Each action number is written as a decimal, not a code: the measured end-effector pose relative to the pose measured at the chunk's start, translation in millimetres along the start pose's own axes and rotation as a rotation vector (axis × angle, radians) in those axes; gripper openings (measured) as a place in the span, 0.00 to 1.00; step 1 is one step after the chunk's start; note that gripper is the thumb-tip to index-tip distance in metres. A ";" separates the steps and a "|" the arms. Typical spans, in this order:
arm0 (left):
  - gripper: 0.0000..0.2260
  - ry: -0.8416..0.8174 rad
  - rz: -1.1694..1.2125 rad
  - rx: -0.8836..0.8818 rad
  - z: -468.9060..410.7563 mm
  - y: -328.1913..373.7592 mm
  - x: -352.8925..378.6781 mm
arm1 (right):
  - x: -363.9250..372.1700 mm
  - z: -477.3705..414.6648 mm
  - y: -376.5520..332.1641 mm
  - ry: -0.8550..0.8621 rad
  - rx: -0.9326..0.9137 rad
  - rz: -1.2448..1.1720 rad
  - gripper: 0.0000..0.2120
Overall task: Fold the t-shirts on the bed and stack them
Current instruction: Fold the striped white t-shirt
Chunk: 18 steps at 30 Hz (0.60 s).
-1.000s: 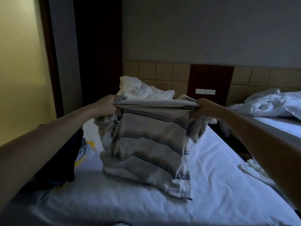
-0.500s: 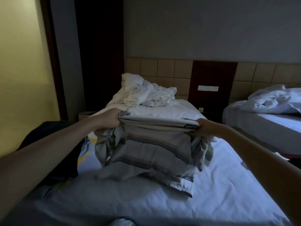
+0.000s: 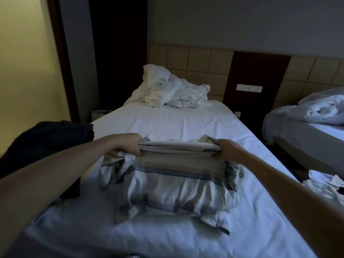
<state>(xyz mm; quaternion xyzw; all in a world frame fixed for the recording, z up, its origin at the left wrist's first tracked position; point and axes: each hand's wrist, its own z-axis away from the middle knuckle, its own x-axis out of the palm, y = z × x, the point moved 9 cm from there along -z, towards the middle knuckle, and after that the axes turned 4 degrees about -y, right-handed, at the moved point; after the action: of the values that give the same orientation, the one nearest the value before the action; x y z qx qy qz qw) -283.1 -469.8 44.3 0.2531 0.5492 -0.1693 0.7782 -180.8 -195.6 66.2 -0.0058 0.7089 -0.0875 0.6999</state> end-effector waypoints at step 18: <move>0.17 0.696 -0.099 -0.137 -115.6 -50.3 -48.9 | 5.0 -158.9 22.6 0.227 0.050 0.131 0.20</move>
<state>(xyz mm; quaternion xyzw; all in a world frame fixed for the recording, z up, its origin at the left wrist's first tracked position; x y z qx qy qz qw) -415.8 -444.4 48.8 0.2162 0.8031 -0.0732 0.5504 -336.2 -155.6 59.1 0.0677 0.7800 -0.0595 0.6193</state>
